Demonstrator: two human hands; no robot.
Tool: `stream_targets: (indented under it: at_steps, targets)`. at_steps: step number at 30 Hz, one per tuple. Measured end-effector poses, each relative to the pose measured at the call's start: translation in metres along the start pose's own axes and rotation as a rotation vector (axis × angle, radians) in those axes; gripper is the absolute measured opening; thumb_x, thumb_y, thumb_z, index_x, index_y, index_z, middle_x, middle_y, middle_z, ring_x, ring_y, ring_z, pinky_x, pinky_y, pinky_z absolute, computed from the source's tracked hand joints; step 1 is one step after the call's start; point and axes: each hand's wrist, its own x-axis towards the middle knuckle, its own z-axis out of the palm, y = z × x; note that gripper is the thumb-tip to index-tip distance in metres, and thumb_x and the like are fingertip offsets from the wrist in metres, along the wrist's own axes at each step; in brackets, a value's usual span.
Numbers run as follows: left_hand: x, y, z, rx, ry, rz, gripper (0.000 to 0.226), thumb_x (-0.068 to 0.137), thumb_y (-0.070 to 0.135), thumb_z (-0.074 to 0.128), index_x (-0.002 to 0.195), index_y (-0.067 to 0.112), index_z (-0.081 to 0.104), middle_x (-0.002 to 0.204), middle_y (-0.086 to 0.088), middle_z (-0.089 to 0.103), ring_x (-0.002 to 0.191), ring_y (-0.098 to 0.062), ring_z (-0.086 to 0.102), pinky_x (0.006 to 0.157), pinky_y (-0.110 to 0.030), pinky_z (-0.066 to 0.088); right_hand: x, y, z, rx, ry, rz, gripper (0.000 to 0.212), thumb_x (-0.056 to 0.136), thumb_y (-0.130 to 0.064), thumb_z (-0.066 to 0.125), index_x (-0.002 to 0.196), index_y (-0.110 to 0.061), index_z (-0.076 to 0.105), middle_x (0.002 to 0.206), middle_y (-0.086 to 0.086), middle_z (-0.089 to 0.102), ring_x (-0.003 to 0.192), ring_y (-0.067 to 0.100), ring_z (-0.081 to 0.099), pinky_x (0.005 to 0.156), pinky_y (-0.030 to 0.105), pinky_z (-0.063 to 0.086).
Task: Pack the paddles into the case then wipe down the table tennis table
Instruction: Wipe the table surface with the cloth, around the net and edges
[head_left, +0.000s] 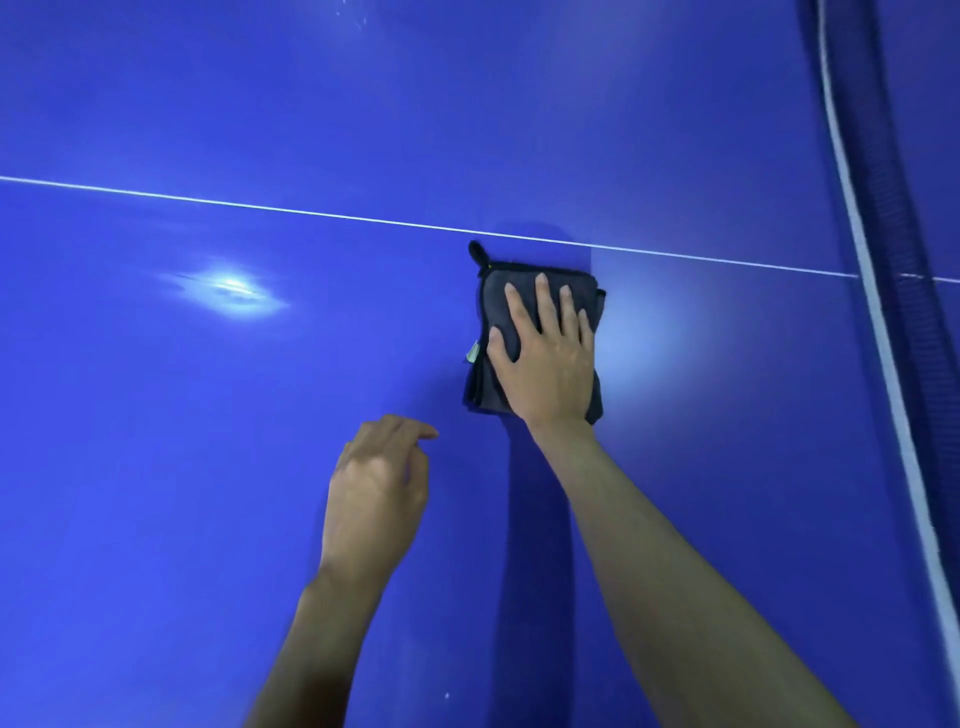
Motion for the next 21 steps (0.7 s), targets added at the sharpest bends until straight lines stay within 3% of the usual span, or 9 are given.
stream_targets:
  at_steps: [14, 21]
  targets:
    - [-0.108, 0.002, -0.039, 0.031, -0.095, 0.13, 0.024, 0.09, -0.006, 0.064, 0.101, 0.014, 0.072, 0.099, 0.003, 0.067, 0.091, -0.023, 0.062, 0.074, -0.037, 0.051, -0.27, -0.013, -0.063, -0.034, -0.114, 0.094, 0.06, 0.107, -0.052, 0.039, 0.163, -0.032, 0.033, 0.173, 0.002, 0.023, 0.16, 0.029, 0.02, 0.127, 0.051, 0.024]
    - [-0.113, 0.023, -0.023, 0.007, -0.09, 0.101, 0.026, 0.091, -0.005, 0.062, 0.104, 0.015, 0.072, 0.099, 0.005, 0.068, 0.09, -0.021, 0.061, 0.071, -0.033, 0.051, -0.258, -0.01, -0.064, -0.02, -0.104, 0.119, 0.063, 0.103, -0.053, 0.046, 0.161, -0.032, 0.038, 0.173, 0.003, 0.023, 0.16, 0.03, 0.019, 0.128, 0.053, 0.02]
